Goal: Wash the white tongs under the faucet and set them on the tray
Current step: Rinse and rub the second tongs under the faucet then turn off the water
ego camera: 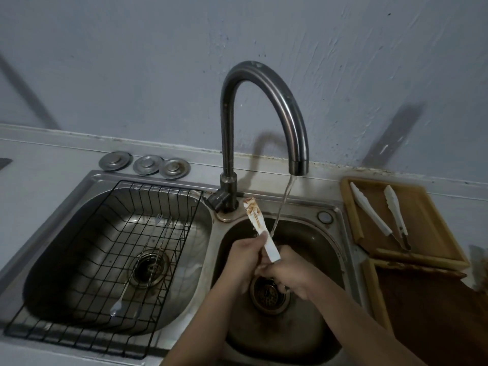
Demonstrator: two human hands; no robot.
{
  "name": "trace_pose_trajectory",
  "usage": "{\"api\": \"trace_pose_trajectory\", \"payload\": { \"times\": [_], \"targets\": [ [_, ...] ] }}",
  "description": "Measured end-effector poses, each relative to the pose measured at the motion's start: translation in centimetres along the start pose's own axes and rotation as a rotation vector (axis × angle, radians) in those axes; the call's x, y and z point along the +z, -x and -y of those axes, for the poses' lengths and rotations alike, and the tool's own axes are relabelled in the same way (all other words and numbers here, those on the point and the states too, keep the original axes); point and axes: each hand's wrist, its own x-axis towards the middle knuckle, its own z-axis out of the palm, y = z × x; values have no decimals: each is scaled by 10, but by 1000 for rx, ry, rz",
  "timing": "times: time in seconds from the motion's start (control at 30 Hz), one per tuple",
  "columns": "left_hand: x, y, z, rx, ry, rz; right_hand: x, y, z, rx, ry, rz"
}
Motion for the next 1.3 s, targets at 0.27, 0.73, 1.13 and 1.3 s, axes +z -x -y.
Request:
{"api": "trace_pose_trajectory", "payload": {
  "times": [0.27,0.73,1.13,1.3],
  "targets": [
    [0,7,-4,-42,-78,152,-3,16,-1,-31,26,14],
    [4,2,20,-365,-42,172,-33,31,-42,156,133,136],
    [-16,-10,8,-479,110,281,-31,38,-39,62,295,132],
    [-15,-12,19,-499,129,353,-32,46,-37,44,368,141]
  ]
}}
